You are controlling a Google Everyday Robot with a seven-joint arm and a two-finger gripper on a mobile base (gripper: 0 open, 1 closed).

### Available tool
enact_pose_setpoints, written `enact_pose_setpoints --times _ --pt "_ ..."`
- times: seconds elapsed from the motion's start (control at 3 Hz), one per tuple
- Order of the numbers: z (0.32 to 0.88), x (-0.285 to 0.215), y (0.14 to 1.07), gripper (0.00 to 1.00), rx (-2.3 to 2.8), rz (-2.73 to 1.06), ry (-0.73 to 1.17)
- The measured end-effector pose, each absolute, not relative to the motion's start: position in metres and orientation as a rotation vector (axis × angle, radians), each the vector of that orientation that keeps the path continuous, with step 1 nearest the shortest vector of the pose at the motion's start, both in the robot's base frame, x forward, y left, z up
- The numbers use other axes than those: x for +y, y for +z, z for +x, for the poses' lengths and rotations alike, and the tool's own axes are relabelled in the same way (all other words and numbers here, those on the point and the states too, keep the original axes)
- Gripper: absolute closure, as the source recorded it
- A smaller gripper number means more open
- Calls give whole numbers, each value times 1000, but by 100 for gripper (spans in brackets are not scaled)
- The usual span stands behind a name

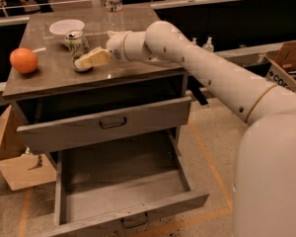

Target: Place 7up can into middle drawer

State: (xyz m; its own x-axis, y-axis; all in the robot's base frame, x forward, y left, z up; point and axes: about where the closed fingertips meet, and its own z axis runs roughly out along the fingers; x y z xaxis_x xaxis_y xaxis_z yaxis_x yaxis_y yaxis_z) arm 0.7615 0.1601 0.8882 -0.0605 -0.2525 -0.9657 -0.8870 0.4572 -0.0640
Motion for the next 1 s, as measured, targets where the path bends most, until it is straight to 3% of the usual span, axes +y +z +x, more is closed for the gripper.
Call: enact_pose_setpoints --times 0.33,0.67,1.0 --pt "773 176 887 0 1570 -1030 724" --pt "781 196 883 15 1551 -1057 763" --pt "784 210 880 38 1539 -1081 800"
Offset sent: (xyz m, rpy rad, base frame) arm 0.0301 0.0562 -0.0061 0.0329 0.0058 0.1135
